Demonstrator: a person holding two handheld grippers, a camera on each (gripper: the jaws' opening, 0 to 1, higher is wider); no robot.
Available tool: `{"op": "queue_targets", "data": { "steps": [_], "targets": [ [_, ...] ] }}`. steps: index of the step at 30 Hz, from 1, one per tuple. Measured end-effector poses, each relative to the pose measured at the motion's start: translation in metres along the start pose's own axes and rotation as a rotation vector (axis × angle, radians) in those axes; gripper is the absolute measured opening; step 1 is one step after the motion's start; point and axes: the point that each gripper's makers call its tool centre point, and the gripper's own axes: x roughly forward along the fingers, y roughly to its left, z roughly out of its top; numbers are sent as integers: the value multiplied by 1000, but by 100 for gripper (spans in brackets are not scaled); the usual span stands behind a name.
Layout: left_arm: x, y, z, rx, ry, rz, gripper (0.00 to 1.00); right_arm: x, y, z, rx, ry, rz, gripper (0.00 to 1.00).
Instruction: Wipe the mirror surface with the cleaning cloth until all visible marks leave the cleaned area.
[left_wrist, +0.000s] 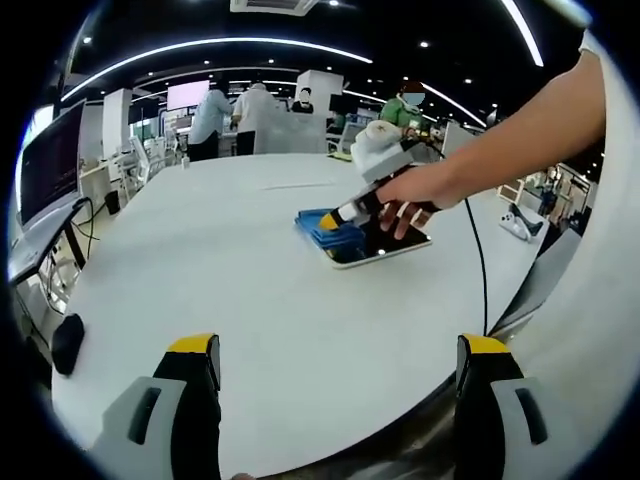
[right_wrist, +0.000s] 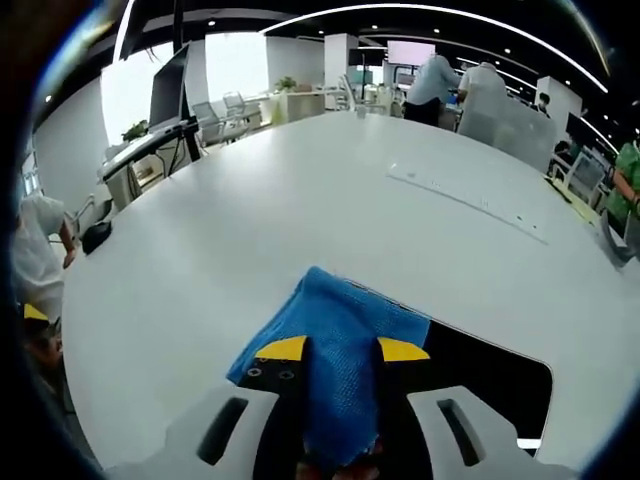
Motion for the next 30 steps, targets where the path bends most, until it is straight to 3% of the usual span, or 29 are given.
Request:
{"op": "queue_targets", "data": {
  "steps": [30],
  "targets": [
    [9, 5, 2, 1, 20, -9, 99, 11, -12, 12, 6, -21, -9, 22]
  ]
}}
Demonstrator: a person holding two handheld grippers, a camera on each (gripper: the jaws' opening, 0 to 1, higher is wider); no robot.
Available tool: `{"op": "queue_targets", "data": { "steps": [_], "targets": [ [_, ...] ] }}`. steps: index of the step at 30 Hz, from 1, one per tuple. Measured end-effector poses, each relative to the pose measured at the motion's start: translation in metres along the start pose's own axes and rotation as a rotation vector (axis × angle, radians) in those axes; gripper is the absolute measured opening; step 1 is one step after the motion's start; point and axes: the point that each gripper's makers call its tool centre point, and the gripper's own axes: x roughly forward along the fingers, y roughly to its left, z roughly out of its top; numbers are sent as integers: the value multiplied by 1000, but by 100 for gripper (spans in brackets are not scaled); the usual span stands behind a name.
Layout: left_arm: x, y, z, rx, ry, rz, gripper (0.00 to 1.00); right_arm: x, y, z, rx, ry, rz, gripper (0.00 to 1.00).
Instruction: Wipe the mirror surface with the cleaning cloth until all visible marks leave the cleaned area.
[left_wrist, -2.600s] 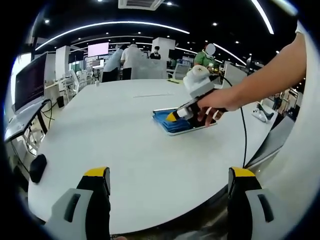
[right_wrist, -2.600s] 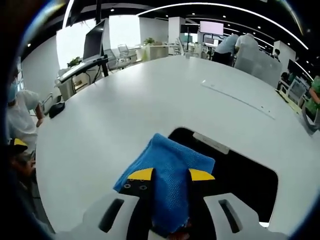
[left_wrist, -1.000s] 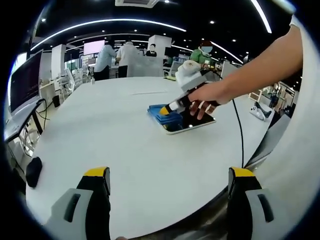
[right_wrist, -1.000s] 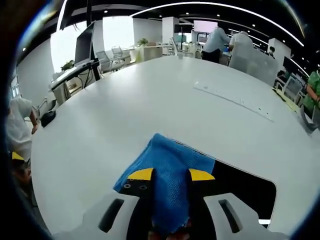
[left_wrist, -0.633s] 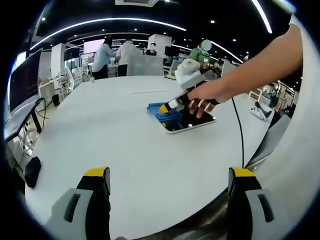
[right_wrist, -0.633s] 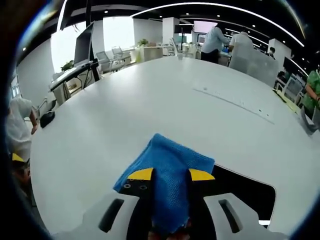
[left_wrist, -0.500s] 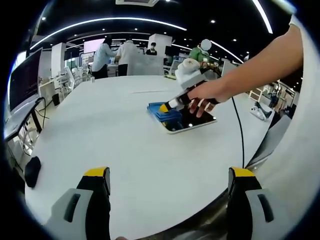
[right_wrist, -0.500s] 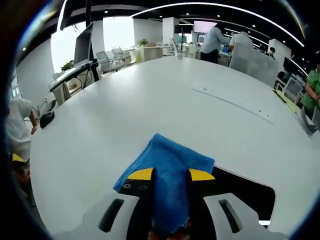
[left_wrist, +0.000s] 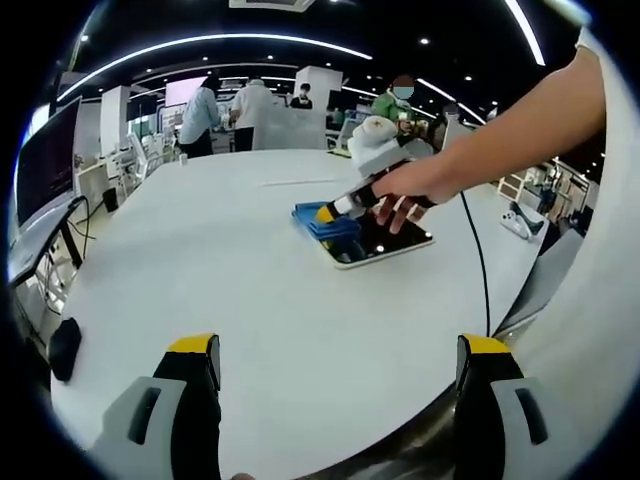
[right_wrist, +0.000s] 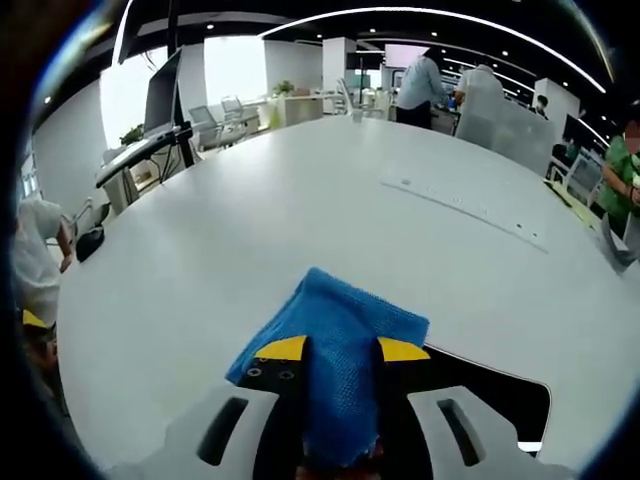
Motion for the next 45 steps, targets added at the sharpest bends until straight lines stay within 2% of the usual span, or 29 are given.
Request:
{"op": "queue_targets", "data": {
  "steps": [22, 45],
  "targets": [
    [4, -3, 2, 4, 2, -11, 99, 5, -8, 2, -14, -14, 4, 24],
    [9, -6, 5, 9, -1, -21, 99, -6, -27, -8, 0, -20, -28, 26]
  ]
}}
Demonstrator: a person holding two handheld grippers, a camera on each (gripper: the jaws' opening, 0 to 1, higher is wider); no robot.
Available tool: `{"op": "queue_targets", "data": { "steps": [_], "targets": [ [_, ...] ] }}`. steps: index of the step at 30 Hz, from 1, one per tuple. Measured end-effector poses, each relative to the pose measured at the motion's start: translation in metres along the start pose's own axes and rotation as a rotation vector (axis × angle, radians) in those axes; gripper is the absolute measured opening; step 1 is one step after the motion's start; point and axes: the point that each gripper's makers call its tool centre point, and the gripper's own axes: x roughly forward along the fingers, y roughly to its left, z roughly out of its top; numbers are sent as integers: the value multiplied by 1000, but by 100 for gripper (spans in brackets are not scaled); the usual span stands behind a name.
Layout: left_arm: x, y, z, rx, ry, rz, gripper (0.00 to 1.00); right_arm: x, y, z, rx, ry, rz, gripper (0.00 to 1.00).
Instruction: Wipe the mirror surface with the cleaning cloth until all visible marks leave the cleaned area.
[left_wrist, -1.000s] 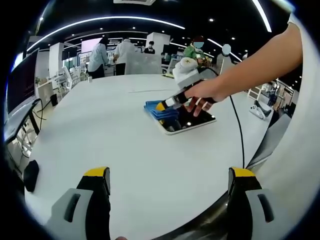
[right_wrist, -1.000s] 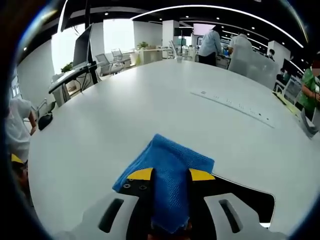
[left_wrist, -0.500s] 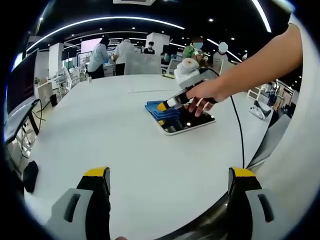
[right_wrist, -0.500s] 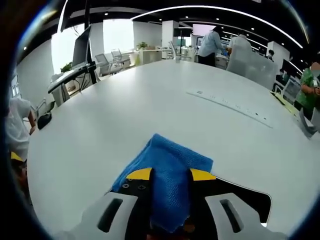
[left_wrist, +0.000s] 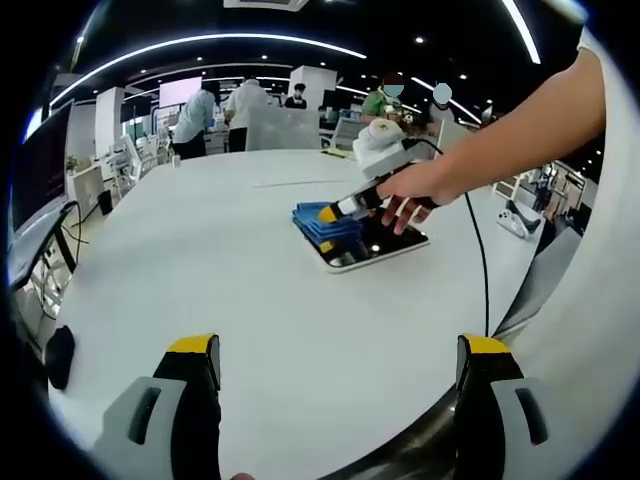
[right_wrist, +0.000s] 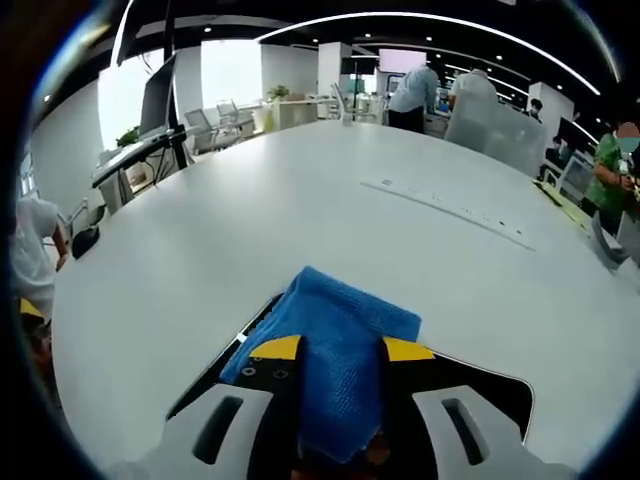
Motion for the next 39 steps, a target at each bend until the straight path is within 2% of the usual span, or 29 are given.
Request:
{"op": "queue_targets", "data": {
  "steps": [21, 39],
  "targets": [
    [-1, -3, 3, 9, -4, -7, 99, -12, -18, -11, 21, 4, -26, 27],
    [1, -5, 1, 4, -9, -13, 99, -18, -25, -16, 23, 12, -28, 26]
  ]
}}
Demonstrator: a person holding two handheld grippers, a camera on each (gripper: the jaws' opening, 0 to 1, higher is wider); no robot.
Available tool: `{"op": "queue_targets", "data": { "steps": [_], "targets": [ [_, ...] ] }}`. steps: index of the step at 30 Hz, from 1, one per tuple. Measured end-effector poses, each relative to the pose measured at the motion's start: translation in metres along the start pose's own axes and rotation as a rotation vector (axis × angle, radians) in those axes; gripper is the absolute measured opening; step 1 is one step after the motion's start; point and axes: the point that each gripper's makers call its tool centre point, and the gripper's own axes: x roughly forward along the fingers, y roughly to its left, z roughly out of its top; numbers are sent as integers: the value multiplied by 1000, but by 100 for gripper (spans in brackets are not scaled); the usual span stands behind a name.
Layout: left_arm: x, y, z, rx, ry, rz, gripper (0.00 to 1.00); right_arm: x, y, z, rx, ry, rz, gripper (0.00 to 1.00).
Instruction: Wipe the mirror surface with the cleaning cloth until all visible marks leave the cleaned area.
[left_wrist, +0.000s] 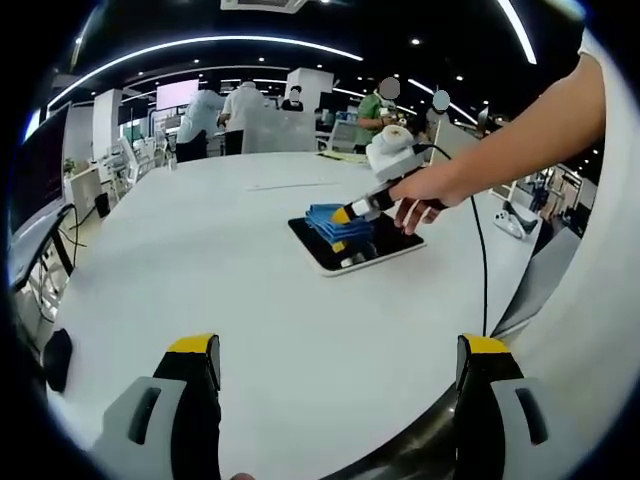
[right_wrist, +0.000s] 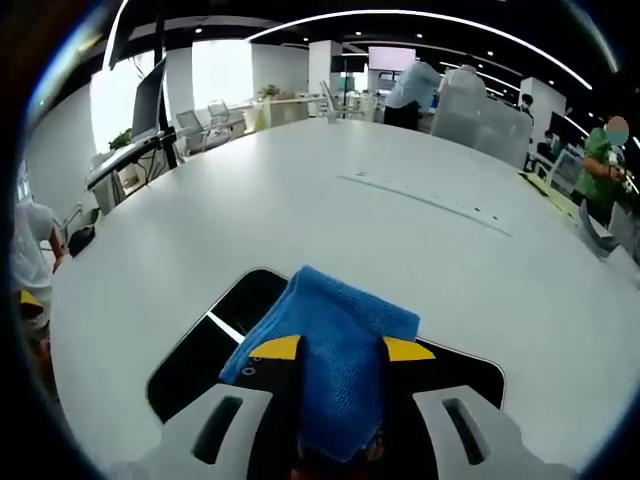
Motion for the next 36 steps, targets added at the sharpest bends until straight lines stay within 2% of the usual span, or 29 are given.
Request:
{"op": "queue_targets", "data": {
  "steps": [24, 36],
  "targets": [
    [1, -3, 2, 5, -4, -7, 99, -3, -1, -3, 22, 13, -13, 24],
    [-2, -6, 1, 9, 2, -8, 99, -14, 11, -11, 16, -24, -18, 23]
  ]
}}
